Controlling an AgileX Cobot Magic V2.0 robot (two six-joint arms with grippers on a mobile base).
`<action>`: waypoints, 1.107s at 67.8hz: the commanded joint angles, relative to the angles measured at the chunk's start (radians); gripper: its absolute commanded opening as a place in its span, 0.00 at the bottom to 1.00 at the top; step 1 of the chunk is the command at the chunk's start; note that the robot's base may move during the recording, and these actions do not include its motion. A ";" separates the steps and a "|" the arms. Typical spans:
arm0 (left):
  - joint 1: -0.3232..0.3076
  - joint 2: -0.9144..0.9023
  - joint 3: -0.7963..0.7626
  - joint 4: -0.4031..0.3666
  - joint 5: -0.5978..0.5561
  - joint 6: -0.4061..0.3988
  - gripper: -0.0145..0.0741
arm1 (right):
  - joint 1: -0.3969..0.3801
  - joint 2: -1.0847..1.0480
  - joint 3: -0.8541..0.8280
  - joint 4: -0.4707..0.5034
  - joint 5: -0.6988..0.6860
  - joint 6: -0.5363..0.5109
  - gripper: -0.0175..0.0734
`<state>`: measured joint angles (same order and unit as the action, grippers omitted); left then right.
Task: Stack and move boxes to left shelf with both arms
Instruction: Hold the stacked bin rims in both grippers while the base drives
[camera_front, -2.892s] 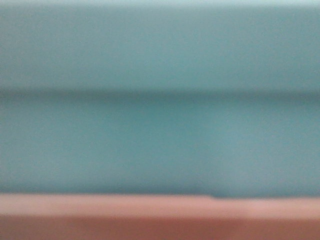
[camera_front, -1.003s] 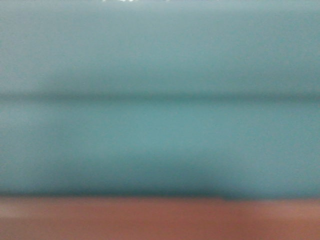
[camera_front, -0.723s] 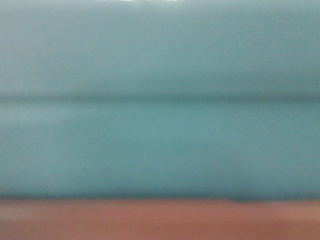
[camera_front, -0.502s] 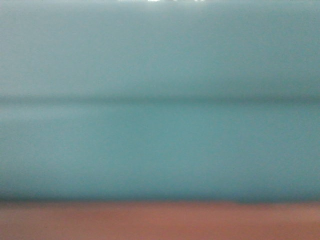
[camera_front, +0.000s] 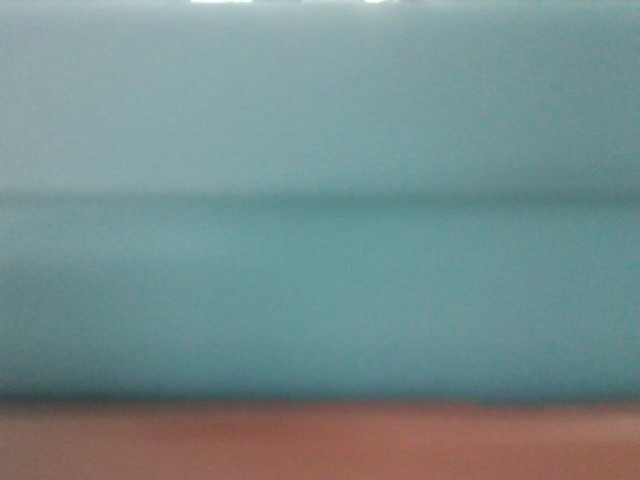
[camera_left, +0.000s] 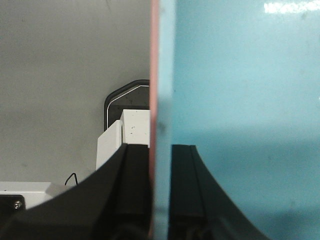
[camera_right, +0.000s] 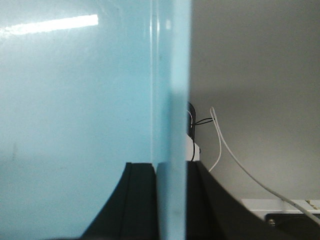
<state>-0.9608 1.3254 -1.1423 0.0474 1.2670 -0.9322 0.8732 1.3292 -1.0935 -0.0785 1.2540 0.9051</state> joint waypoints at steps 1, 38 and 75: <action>-0.015 -0.031 -0.042 -0.076 0.068 -0.010 0.15 | 0.010 -0.030 -0.033 0.017 0.041 -0.005 0.25; -0.015 -0.031 -0.042 -0.076 0.068 -0.010 0.15 | 0.010 -0.030 -0.033 0.017 0.041 -0.005 0.25; -0.015 -0.031 -0.042 -0.076 0.068 -0.010 0.15 | 0.010 -0.030 -0.033 0.014 0.041 -0.005 0.25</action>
<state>-0.9608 1.3254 -1.1423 0.0457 1.2670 -0.9343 0.8732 1.3292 -1.0935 -0.0800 1.2540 0.9051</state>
